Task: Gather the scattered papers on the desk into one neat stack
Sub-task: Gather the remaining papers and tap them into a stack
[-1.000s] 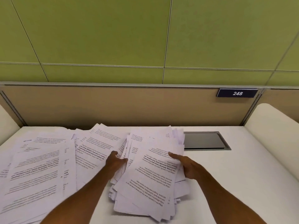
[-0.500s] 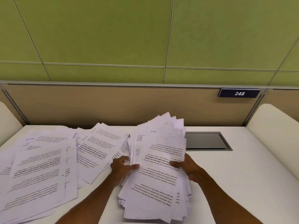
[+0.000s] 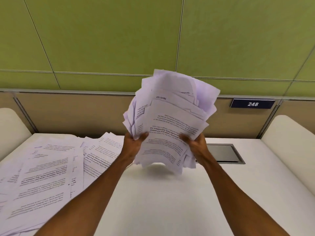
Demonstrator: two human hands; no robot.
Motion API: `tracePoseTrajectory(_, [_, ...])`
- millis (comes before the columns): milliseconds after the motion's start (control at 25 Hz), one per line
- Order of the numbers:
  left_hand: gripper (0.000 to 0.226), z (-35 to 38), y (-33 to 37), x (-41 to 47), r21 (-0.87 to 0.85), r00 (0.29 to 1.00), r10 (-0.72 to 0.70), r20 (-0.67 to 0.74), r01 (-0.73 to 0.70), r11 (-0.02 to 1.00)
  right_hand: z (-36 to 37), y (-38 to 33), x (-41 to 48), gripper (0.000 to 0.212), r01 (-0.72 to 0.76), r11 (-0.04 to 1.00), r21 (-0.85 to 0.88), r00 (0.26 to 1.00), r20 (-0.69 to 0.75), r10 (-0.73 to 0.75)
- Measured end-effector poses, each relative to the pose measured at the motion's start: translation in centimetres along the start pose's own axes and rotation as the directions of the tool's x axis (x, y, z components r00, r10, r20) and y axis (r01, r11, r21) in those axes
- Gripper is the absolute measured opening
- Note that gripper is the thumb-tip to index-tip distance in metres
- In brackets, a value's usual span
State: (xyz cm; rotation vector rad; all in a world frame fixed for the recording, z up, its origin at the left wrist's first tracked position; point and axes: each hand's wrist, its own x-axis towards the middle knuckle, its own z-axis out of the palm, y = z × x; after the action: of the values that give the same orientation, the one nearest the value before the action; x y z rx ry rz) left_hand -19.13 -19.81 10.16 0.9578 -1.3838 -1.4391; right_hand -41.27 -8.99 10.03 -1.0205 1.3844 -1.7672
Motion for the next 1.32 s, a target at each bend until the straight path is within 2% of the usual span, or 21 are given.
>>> tracePoseTrajectory(120, [0.039,0.6,0.7,0.1,0.007,0.999,0.047,-0.007,-0.047,0.999,-0.2,0.0,0.0,0.026,0.031,0.998,-0.047,1.0,0.002,-0.031])
tracePoseTrajectory(240, [0.059,1.1,0.8,0.3,0.067,0.996,0.088,-0.03,-0.086,0.994,-0.9,0.5,-0.2,0.038,0.039,0.998,-0.047,0.999,-0.022,-0.04])
tracePoseTrajectory(360, [0.076,0.8,0.5,0.8,0.108,0.992,0.074,-0.106,-0.062,0.992,-1.4,1.1,0.0,0.04,0.013,0.999,0.031,0.999,-0.049,-0.011])
tracePoseTrajectory(400, [0.075,0.5,0.3,1.1,0.101,0.994,0.07,-0.089,-0.061,0.993,-1.6,1.4,-0.1,0.043,-0.007,0.999,0.038,0.999,-0.034,0.008])
tracePoseTrajectory(520, [0.051,-0.3,-0.1,1.7,-0.003,0.998,0.046,0.05,-0.046,0.999,-1.7,2.3,-0.4,0.05,-0.086,0.995,-0.046,0.996,0.025,0.087])
tracePoseTrajectory(640, [0.046,0.4,-0.7,1.3,0.039,0.993,-0.026,0.113,0.022,0.999,-1.2,3.2,-0.8,0.05,-0.099,0.99,-0.099,0.995,0.012,0.101])
tracePoseTrajectory(760, [0.048,1.3,-1.2,1.2,0.039,0.998,0.057,0.025,-0.058,0.998,-0.8,2.8,-0.5,0.045,-0.04,0.998,-0.053,0.999,-0.027,0.039])
tracePoseTrajectory(840, [0.047,1.3,-0.9,1.3,-0.116,0.993,0.083,-0.086,-0.093,0.989,-0.9,2.2,0.0,0.04,0.008,1.0,0.002,0.999,-0.041,-0.008])
tracePoseTrajectory(880, [0.054,1.2,-0.9,1.5,-0.173,0.992,0.077,-0.103,-0.094,0.98,-1.1,2.1,0.2,0.041,0.024,1.0,0.015,0.999,-0.038,-0.024])
tracePoseTrajectory(920, [0.065,1.0,-1.2,1.7,-0.174,0.993,0.08,-0.086,-0.094,0.98,-1.3,2.1,0.3,0.043,0.022,1.0,0.003,0.999,-0.027,-0.022])
tracePoseTrajectory(1000, [0.075,0.8,-2.0,1.6,-0.017,0.997,0.079,-0.003,-0.079,0.997,-1.6,2.7,0.0,0.042,-0.016,0.996,-0.086,1.0,0.005,0.016])
tracePoseTrajectory(1120, [0.062,0.3,-3.6,0.9,0.18,0.997,0.006,0.072,-0.019,0.983,-1.8,4.3,-0.8,0.042,-0.081,0.986,-0.143,0.996,0.009,0.083])
tracePoseTrajectory(1200, [0.053,-0.1,-3.9,0.8,0.174,0.995,0.008,0.104,-0.026,0.984,-1.9,4.5,-1.1,0.041,-0.068,0.986,-0.152,0.997,0.016,0.071])
tracePoseTrajectory(1320, [0.046,-0.3,-3.0,1.3,0.066,0.993,-0.003,0.116,-0.005,0.998,-1.8,3.4,-1.1,0.033,-0.023,0.993,-0.116,0.999,0.023,0.025])
